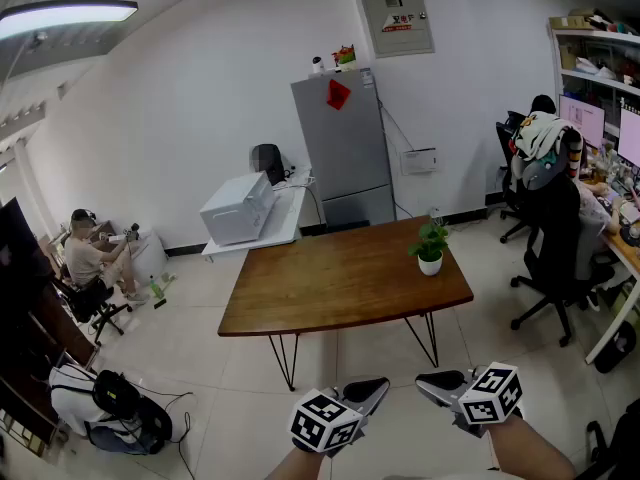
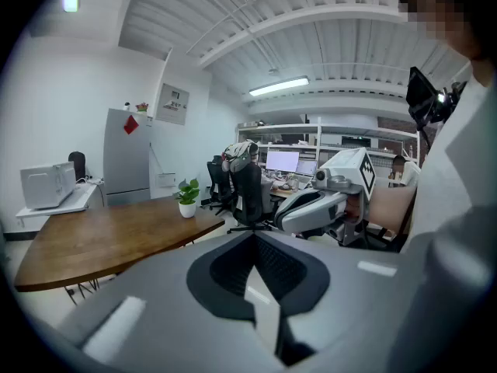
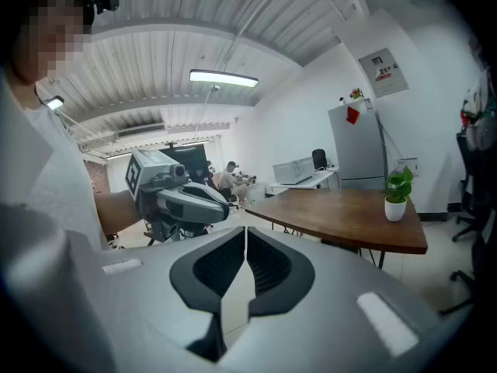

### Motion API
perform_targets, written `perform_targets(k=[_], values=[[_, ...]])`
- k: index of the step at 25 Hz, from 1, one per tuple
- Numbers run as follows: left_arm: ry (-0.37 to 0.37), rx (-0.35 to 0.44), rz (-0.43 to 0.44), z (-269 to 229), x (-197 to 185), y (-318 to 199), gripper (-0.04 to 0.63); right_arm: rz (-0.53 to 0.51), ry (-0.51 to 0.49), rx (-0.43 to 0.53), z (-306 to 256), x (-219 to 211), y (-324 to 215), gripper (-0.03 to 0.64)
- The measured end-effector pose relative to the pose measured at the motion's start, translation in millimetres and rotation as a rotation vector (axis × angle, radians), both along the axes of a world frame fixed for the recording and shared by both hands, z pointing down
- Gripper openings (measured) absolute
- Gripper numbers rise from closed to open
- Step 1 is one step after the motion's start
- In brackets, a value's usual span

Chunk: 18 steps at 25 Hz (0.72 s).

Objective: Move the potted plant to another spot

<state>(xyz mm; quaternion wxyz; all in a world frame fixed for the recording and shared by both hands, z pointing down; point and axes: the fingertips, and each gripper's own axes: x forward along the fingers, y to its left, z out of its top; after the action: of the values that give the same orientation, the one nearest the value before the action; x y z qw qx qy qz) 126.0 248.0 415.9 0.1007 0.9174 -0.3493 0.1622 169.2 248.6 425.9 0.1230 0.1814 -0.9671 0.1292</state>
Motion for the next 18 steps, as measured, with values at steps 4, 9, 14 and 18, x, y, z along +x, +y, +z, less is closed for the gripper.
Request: perform_targets(k=[4, 9, 14, 18], values=[[-0.004, 0.001, -0.015, 4.6, 2.3, -8.4, -0.003, -0.002, 0.001, -0.006, 9.2, 7.3, -8.9, 0.005], [-0.005, -0.006, -0.014, 8.9, 0.5, -19.7, -0.003, 0.003, 0.000, -0.008, 12.7, 7.3, -21.0, 0.005], [0.008, -0.004, -0.006, 17.3, -12.2, -45.1, -0.003, 0.013, 0.012, -0.014, 24.0, -3.2, -44.5, 0.005], [0.016, -0.012, 0.007, 28.2, -26.5, -81.6, -0.003, 0.022, 0.027, -0.022, 34.5, -17.8, -81.1, 0.005]])
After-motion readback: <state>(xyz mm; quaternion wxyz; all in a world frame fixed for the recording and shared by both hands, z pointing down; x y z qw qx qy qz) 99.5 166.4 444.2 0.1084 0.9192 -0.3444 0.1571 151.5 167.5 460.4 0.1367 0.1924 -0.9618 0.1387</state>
